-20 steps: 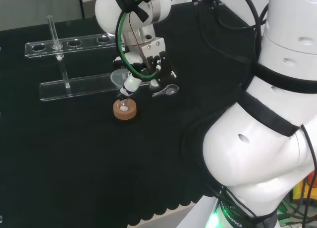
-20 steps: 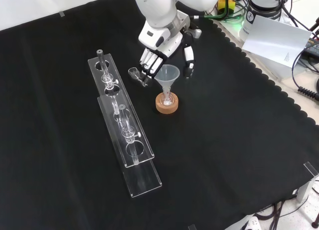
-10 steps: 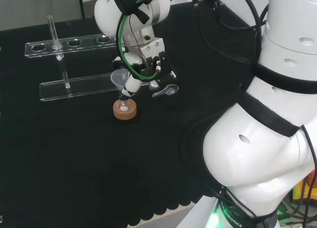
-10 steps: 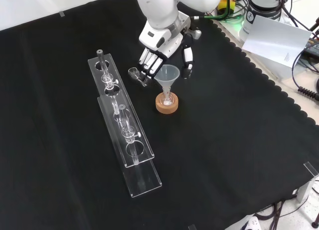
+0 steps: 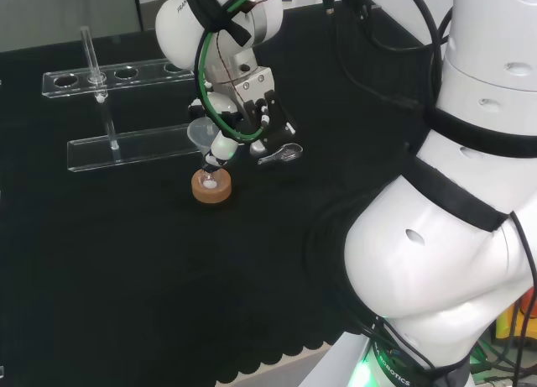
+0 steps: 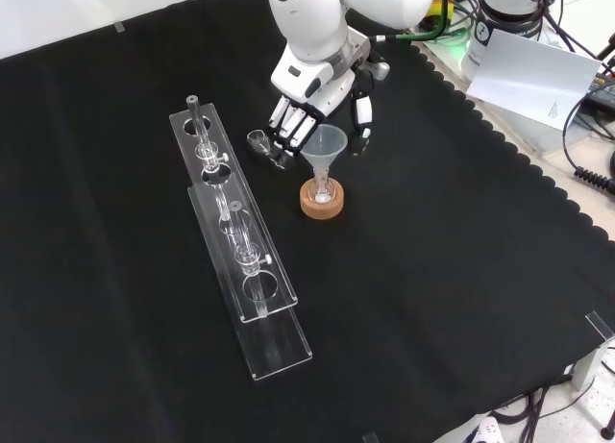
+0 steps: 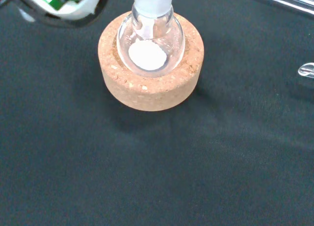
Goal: Remove the funnel from the round-bottom flask.
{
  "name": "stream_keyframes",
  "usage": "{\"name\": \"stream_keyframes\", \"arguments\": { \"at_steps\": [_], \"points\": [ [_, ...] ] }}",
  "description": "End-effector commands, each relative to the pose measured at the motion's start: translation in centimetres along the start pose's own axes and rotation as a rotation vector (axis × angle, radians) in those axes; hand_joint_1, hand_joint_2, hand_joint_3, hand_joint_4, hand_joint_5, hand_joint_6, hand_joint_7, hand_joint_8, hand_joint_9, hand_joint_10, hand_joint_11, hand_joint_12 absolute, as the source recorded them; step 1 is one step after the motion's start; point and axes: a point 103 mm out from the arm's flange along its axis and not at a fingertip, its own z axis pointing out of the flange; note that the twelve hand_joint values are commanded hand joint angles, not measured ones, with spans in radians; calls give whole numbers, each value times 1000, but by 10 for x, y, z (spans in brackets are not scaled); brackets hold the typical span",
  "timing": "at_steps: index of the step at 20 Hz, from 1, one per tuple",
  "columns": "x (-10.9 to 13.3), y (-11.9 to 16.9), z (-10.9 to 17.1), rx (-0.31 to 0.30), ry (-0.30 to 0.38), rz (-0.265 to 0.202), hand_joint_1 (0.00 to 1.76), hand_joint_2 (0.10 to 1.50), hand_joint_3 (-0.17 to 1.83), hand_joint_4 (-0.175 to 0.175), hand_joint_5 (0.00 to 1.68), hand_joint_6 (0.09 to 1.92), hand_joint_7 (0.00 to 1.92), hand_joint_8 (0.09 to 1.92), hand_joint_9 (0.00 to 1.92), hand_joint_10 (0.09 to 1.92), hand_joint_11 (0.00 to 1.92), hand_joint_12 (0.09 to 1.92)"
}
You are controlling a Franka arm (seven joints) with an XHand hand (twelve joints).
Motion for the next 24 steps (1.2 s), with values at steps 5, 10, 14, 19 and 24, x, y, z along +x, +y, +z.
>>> {"name": "stream_keyframes", "arguments": {
  "at_steps": [5,10,14,19,24],
  "points": [
    [0,1,-4,-17,-28,12,837,644,544,-74,399,87,249,728,684,647,334,1339],
    [2,0,-8,-49,-44,10,852,670,563,-71,494,95,323,728,748,633,368,1324],
    [-1,-2,-21,-62,-54,12,858,681,569,-71,508,101,336,729,765,633,381,1321],
    [-3,-8,-50,-72,-83,24,862,685,573,-71,504,99,339,728,772,631,387,1316],
    [-10,-18,-79,-67,-99,29,863,684,575,-71,503,99,338,726,769,626,388,1312]
  ]
}}
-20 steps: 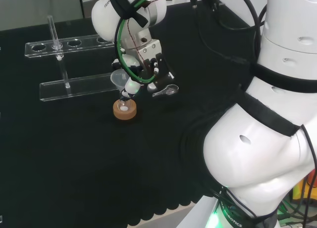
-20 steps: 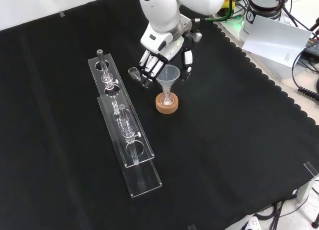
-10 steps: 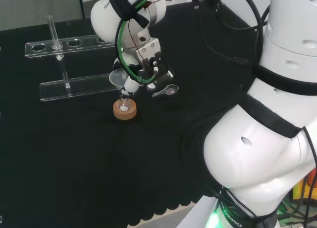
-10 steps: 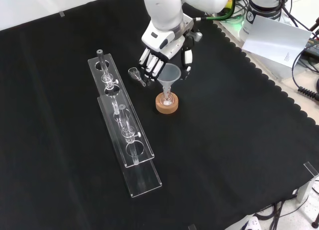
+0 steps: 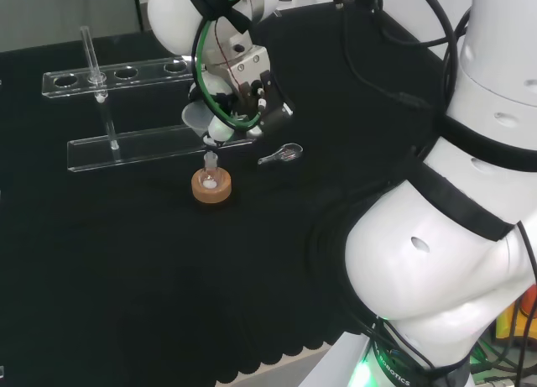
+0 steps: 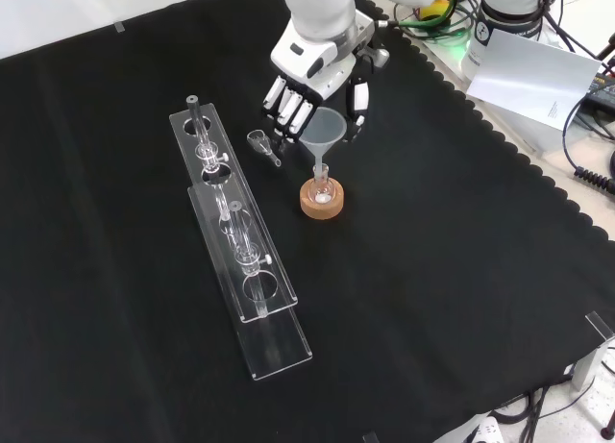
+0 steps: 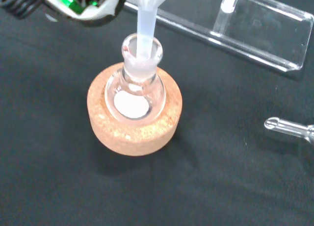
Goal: Remove the funnel from the round-bottom flask.
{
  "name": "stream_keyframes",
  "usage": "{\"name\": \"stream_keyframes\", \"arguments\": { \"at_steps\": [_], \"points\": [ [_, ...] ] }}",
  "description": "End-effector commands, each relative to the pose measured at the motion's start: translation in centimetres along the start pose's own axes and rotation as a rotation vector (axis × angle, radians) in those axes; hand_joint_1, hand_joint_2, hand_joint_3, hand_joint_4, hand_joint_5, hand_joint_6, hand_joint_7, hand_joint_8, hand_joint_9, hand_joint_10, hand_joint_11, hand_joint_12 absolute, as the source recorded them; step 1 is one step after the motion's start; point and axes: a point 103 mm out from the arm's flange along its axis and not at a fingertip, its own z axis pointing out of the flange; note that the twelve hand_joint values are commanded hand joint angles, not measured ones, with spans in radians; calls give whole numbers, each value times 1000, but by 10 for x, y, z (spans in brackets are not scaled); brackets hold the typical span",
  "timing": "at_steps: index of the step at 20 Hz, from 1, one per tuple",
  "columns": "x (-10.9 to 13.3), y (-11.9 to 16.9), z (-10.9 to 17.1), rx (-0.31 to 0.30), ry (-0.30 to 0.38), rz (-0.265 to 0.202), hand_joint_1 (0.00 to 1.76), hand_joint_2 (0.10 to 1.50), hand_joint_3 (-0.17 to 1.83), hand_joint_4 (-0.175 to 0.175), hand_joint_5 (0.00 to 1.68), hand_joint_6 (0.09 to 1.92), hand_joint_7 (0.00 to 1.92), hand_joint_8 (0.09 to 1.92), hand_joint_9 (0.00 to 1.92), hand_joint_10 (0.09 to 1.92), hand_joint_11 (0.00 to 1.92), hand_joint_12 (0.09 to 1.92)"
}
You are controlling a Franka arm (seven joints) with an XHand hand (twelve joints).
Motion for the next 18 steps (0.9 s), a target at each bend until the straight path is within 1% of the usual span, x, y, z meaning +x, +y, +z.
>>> {"name": "stream_keyframes", "arguments": {
  "at_steps": [1,10,18],
  "points": [
    [-14,-10,-44,-4,-39,17,863,684,576,-70,505,100,338,726,768,625,389,1311],
    [-34,-31,-91,-30,-66,64,865,683,580,-68,515,106,340,725,766,621,390,1308],
    [-53,-42,-111,-54,-47,105,866,682,582,-67,517,109,341,724,761,618,386,1307]
  ]
}}
